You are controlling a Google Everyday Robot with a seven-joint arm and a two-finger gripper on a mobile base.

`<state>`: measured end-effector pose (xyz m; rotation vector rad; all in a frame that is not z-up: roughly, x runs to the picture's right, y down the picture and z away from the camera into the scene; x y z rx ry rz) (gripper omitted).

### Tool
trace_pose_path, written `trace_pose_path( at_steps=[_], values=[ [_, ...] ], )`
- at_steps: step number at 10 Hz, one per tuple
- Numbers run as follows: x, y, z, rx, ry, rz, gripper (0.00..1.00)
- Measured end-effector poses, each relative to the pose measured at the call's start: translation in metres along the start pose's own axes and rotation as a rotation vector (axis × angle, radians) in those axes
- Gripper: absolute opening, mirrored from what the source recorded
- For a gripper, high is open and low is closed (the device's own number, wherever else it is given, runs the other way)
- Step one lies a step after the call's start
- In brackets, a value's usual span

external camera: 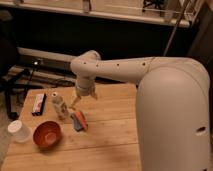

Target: Move the arm in a circular motion

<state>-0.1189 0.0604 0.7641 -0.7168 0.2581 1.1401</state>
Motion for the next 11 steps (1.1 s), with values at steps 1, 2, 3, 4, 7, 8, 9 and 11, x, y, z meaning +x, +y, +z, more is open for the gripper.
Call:
trace_pose_path(
  at_steps=[1,2,3,4,7,8,9,11],
  values=[
    [-0.001,0.000,0.000,0.001,-0.001,-0.001,0.80],
    [-0.006,-0.001,-0.002,0.004,-0.008,-0.013,0.80],
    [-0.023,-0.003,-0.006,0.007,-0.035,-0.046,0.80],
    [-0.041,-0.006,-0.010,0.012,-0.062,-0.071,0.80],
    [-0.102,-0.060,-0.023,0.050,-0.174,-0.077,0.80],
    [-0.110,-0.079,-0.025,0.061,-0.192,-0.055,0.80],
    [-0.110,-0.111,-0.028,0.082,-0.206,-0.009,0.80],
    [-0.086,-0.155,-0.030,0.109,-0.198,0.078,0.80]
  ],
)
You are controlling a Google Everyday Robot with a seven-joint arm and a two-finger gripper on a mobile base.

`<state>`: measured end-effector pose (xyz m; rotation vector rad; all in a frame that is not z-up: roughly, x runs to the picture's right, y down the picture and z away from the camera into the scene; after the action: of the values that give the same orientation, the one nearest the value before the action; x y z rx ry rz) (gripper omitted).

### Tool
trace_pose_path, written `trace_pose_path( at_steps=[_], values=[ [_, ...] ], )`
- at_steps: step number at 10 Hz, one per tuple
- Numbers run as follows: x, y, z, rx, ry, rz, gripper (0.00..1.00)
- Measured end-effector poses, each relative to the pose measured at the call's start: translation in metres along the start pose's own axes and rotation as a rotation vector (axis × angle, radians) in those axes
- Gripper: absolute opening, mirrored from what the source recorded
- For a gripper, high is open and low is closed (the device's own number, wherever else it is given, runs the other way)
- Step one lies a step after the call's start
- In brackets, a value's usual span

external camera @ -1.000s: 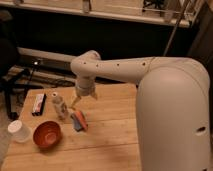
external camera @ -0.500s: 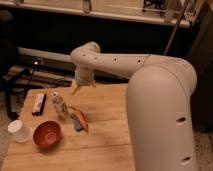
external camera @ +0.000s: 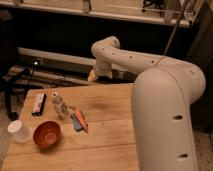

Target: Move the arm in a circular motion

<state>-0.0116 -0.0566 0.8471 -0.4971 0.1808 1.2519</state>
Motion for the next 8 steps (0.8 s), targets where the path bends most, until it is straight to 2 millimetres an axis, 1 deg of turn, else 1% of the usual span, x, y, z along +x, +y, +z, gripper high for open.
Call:
trace_pose_path(
  at_steps=[1,2,4,5,6,8],
  values=[
    [0.021,-0.017,-0.003,0.018,0.021,0.037,0.80],
    [0.042,-0.029,-0.007,0.033,0.042,0.064,0.80],
    [0.083,-0.025,-0.015,0.035,0.087,0.086,0.80],
    [0.106,-0.016,-0.020,0.027,0.116,0.088,0.80],
    [0.121,-0.009,-0.021,0.023,0.143,0.081,0.80],
    [0.160,0.033,-0.023,-0.003,0.240,0.010,0.80]
  ],
)
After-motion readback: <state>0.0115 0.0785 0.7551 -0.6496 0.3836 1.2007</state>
